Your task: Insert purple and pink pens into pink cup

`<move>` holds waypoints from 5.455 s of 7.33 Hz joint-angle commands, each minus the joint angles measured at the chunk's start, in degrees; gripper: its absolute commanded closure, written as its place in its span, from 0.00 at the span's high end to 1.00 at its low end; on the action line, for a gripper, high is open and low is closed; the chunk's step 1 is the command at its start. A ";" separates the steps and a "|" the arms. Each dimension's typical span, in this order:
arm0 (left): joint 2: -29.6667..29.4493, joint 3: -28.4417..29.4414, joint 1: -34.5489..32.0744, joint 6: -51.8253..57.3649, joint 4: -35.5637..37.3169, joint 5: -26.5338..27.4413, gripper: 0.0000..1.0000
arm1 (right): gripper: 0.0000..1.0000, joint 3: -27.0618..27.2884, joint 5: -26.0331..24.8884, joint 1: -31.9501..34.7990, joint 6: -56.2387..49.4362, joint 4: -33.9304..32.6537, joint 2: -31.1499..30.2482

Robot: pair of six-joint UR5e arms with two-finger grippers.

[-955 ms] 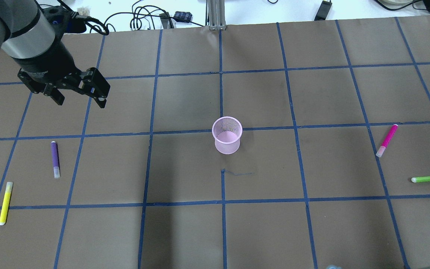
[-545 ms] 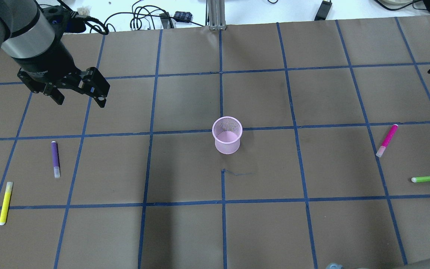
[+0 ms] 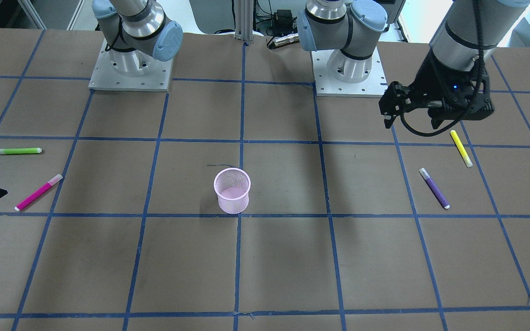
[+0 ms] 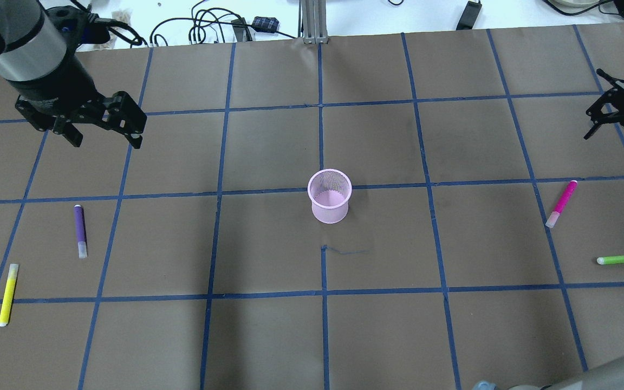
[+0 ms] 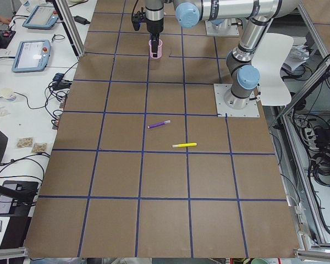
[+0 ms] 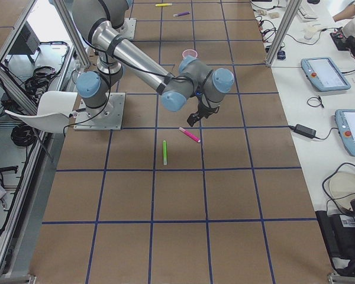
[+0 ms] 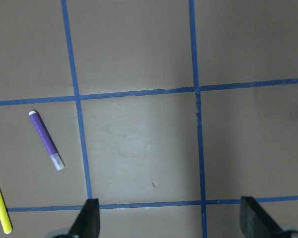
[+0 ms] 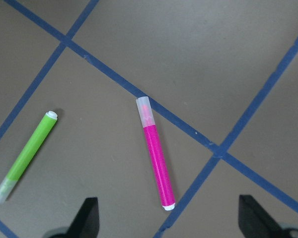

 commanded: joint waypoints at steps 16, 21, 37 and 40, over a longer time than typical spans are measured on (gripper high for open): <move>-22.26 -12.73 21.49 0.25 29.63 0.12 1.00 | 0.00 -0.64 11.16 -5.95 -10.53 -0.82 8.10; -24.72 -12.82 21.49 0.08 30.17 0.30 1.00 | 0.00 -0.12 11.98 8.67 22.54 5.77 -9.12; -25.70 -8.88 20.52 -0.36 30.96 -0.49 0.00 | 0.00 -3.28 -25.63 62.33 96.26 -11.10 3.85; -23.68 -4.39 18.42 -0.36 30.52 -0.40 0.00 | 1.00 -3.63 -25.38 61.90 95.31 -12.06 4.04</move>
